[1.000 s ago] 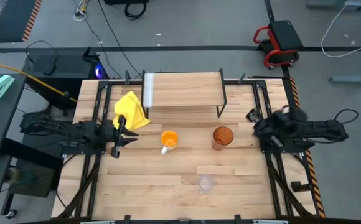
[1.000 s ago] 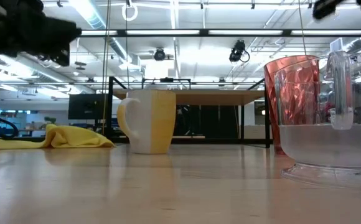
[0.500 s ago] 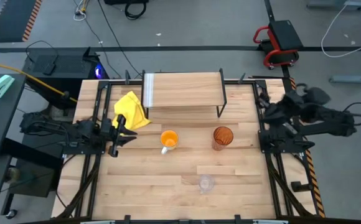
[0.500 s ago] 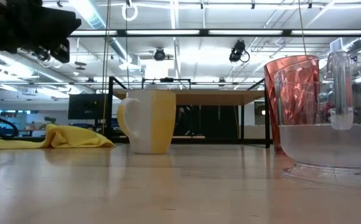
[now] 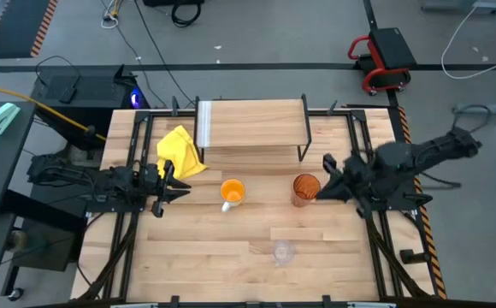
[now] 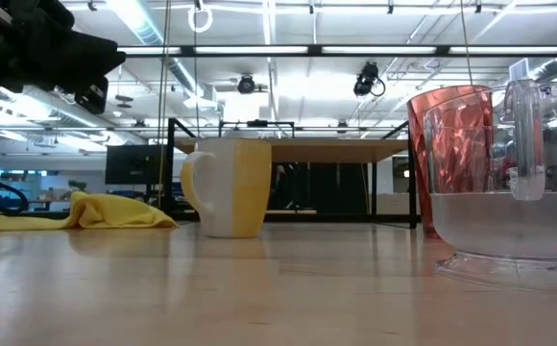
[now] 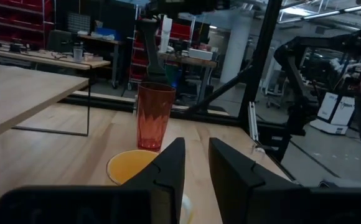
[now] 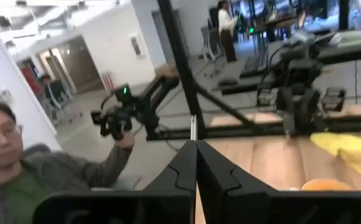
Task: Stack small to large cups/mugs on shelf
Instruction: Put the brown cup on the shelf
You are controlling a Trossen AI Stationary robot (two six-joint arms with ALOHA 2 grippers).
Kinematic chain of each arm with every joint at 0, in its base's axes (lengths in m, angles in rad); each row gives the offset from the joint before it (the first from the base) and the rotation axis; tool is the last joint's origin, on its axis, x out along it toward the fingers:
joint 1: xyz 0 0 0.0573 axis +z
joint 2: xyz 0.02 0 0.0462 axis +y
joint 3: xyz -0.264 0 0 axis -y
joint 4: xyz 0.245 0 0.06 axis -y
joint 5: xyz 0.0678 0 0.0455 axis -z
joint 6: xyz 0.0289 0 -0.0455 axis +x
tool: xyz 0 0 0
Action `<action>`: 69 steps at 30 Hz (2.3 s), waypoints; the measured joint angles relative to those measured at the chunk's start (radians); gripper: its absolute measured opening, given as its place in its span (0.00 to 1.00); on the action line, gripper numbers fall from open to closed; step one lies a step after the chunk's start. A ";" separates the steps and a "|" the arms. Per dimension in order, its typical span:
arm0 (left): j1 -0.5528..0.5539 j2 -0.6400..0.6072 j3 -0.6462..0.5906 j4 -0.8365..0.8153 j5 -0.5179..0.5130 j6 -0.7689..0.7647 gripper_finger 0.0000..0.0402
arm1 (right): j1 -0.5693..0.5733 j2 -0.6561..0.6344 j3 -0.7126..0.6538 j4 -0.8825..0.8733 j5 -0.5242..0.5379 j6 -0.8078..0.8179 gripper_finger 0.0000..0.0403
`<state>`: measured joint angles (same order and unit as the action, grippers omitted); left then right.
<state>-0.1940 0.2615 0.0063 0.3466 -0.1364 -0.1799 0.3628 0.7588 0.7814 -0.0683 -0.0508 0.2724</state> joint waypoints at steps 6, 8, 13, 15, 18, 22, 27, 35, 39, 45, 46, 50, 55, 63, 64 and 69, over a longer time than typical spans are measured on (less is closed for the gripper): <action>0.000 0.000 0.000 0.000 0.000 0.000 0.22 | 0.293 0.105 -0.002 -0.048 0.352 0.066 0.03; 0.000 0.000 0.000 0.000 0.000 0.000 0.22 | 0.382 0.159 -0.002 -0.049 0.468 0.112 0.03; 0.000 0.000 0.000 0.000 0.000 0.004 0.20 | 0.539 0.318 -0.003 -0.053 0.669 0.249 0.03; 0.000 0.000 0.000 0.000 0.000 0.004 0.20 | 0.582 0.377 -0.003 -0.052 0.715 0.313 0.03; 0.000 0.000 0.000 0.000 0.000 0.006 0.20 | 0.618 0.456 -0.003 -0.059 0.748 0.364 0.03; 0.000 0.000 0.000 0.001 0.000 0.018 0.21 | 0.621 0.527 -0.003 -0.075 0.753 0.378 0.03; 0.000 0.000 0.000 0.001 0.000 0.043 0.21 | 0.584 0.568 -0.003 -0.081 0.759 0.512 0.03; 0.000 0.000 0.000 0.001 0.000 0.045 0.20 | 0.503 0.575 -0.003 -0.329 0.760 0.802 0.03; 0.000 0.000 0.000 0.001 0.000 0.045 0.21 | 0.483 0.575 -0.003 -0.433 0.737 0.957 0.03; 0.000 0.000 0.000 0.000 0.000 0.039 0.21 | 0.462 0.575 -0.003 -0.588 0.666 1.064 0.03; 0.000 0.000 0.000 0.000 0.000 0.036 0.21 | 0.461 0.575 -0.003 -0.611 0.662 1.091 0.03; 0.000 0.000 0.000 -0.001 0.000 0.035 0.20 | 0.462 0.562 -0.003 -0.679 0.657 1.208 0.03; 0.000 0.000 0.000 -0.005 0.000 0.035 0.20 | 0.462 0.506 -0.003 -0.738 0.656 1.312 0.03; 0.000 0.000 0.000 -0.012 0.000 0.035 0.21 | 0.423 0.379 -0.003 -0.905 0.555 1.351 0.04; 0.000 0.000 0.000 -0.012 0.000 0.035 0.21 | 0.416 0.361 -0.003 -0.923 0.554 1.350 0.05; 0.000 0.000 0.000 -0.018 0.000 0.035 0.20 | 0.379 0.281 -0.003 -0.967 0.555 1.307 0.09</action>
<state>-0.1936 0.2617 0.0063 0.3286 -0.1368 -0.1452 0.7417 1.0395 0.7780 -1.0353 0.5037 1.5791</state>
